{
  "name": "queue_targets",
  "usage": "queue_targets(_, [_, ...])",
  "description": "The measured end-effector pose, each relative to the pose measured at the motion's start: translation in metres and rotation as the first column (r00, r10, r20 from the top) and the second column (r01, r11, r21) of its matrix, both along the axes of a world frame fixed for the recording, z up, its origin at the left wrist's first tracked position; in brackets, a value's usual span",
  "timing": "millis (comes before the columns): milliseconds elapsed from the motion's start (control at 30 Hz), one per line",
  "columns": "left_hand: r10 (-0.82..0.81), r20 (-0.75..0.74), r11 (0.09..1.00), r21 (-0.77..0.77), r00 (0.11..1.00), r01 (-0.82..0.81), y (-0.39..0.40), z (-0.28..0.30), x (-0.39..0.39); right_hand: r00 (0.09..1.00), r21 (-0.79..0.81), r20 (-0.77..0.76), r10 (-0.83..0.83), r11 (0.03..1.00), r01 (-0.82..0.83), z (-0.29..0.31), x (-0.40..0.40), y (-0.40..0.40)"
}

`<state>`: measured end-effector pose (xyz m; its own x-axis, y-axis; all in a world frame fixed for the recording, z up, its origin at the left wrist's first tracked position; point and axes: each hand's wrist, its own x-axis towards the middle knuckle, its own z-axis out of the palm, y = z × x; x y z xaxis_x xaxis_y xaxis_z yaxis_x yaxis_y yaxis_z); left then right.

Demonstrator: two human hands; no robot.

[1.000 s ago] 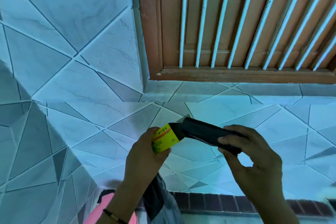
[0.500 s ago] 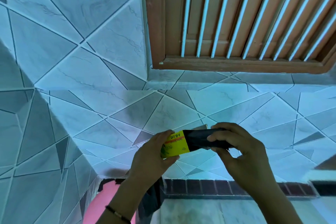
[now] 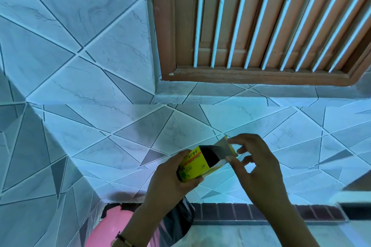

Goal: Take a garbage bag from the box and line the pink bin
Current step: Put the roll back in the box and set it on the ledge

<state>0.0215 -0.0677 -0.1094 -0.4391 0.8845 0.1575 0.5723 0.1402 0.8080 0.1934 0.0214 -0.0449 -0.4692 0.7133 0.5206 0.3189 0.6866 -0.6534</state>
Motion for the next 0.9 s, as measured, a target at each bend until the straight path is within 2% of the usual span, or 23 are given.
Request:
queue_targets(67, [-0.006,0.011,1.000,0.012,1.000,0.006,0.004,0.002,0.000,0.996,-0.055,-0.055,-0.069,0.996,0.066,-0.005,0.000,0.003])
queue_targets(133, [-0.027,0.049,0.999,0.027,0.998,0.026,0.008,0.004,0.002,0.990,-0.181,-0.116,-0.077,0.982,0.055,-0.010,0.000,0.008])
queue_targets(233, [-0.083,0.073,0.996,0.038,0.994,0.080,0.015,0.008,0.007,0.966,-0.425,-0.259,-0.011,0.899,-0.104,-0.015,-0.006,0.013])
queue_targets(300, [-0.119,0.045,0.992,0.049,0.992,0.117,0.019,0.011,0.012,0.933,-0.518,-0.358,-0.019,0.836,-0.182,-0.018,-0.012,0.014])
queue_targets(367, [-0.115,0.024,0.992,0.051,0.993,0.114,0.023,0.013,0.015,0.938,-0.501,-0.346,-0.027,0.851,-0.160,-0.022,-0.016,0.014])
queue_targets(433, [-0.087,0.042,0.995,0.061,0.995,0.085,0.026,0.012,0.016,0.965,-0.370,-0.261,0.014,0.922,-0.114,-0.025,-0.017,0.016])
queue_targets(500, [-0.064,0.064,0.995,0.083,0.996,0.058,0.028,0.012,0.016,0.977,-0.255,-0.192,0.098,0.956,-0.146,-0.027,-0.018,0.018])
queue_targets(600, [-0.049,0.051,0.994,0.099,0.997,0.044,0.031,0.015,0.016,0.973,-0.203,-0.126,0.193,0.955,-0.216,-0.031,-0.021,0.018])
queue_targets(833, [-0.036,-0.057,0.998,0.041,0.998,0.039,0.035,0.013,0.017,0.982,-0.267,-0.159,0.104,0.953,-0.144,-0.034,-0.022,0.023])
queue_targets(900, [-0.030,-0.071,0.999,0.030,0.997,0.032,0.036,0.013,0.018,0.986,-0.278,-0.127,0.105,0.951,-0.137,-0.033,-0.023,0.024])
